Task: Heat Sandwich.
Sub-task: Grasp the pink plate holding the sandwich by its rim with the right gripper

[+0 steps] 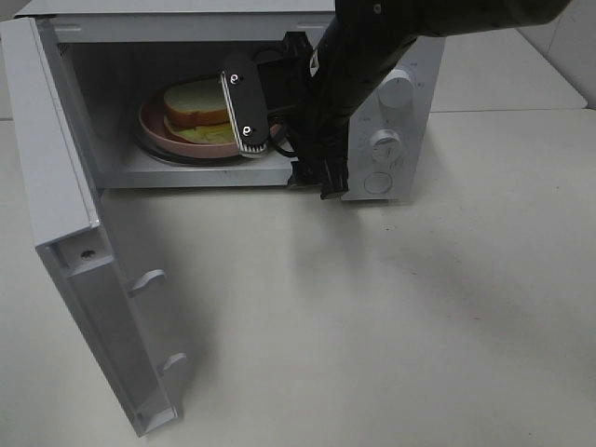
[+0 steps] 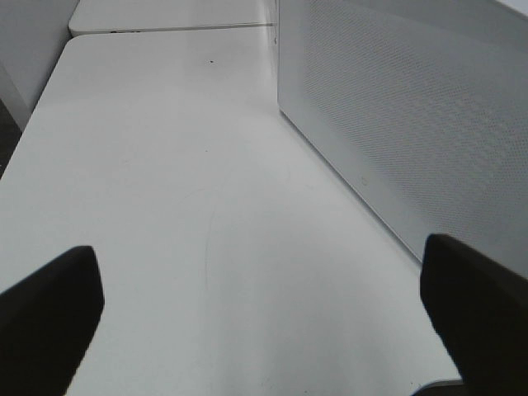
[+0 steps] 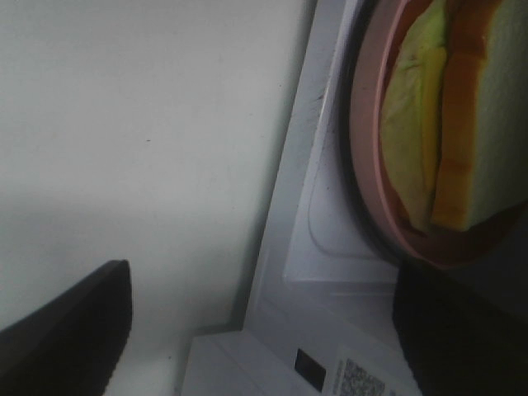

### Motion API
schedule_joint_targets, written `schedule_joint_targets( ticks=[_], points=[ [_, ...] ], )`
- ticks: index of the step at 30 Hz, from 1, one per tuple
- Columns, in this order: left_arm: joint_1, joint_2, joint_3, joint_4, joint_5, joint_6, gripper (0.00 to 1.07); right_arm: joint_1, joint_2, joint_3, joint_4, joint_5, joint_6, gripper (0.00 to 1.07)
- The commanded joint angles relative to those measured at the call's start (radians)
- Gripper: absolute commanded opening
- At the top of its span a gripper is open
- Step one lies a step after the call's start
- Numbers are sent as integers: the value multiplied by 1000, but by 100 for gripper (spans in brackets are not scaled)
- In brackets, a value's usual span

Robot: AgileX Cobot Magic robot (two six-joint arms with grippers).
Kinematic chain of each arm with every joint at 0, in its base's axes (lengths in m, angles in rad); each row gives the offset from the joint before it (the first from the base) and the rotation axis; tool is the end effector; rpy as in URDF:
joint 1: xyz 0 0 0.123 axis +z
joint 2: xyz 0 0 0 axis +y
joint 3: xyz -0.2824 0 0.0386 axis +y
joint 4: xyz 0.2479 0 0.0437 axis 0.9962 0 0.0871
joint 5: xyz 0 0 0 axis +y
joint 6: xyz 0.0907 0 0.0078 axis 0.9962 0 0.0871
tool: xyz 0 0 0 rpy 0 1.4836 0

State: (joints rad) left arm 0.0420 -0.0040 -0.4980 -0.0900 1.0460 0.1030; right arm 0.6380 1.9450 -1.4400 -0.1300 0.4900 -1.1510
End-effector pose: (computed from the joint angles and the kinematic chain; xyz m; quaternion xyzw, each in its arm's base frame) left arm -0.0045 -0.0073 0.2781 0.0273 0.8475 -0.0066 0.5300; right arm 0.3514 0.2536 0.2186 -0.7636 0.5561 -0.1284 0.3021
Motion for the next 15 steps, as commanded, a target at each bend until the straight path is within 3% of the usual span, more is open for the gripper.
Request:
schedule_joint_targets(
  ticks=[1, 15],
  points=[
    [4, -23, 2, -1, -8, -1, 100, 5, 39, -47, 2, -19, 8, 82],
    [4, -23, 2, -1, -8, -1, 100, 5, 216, -227, 0, -41, 8, 81]
  ],
)
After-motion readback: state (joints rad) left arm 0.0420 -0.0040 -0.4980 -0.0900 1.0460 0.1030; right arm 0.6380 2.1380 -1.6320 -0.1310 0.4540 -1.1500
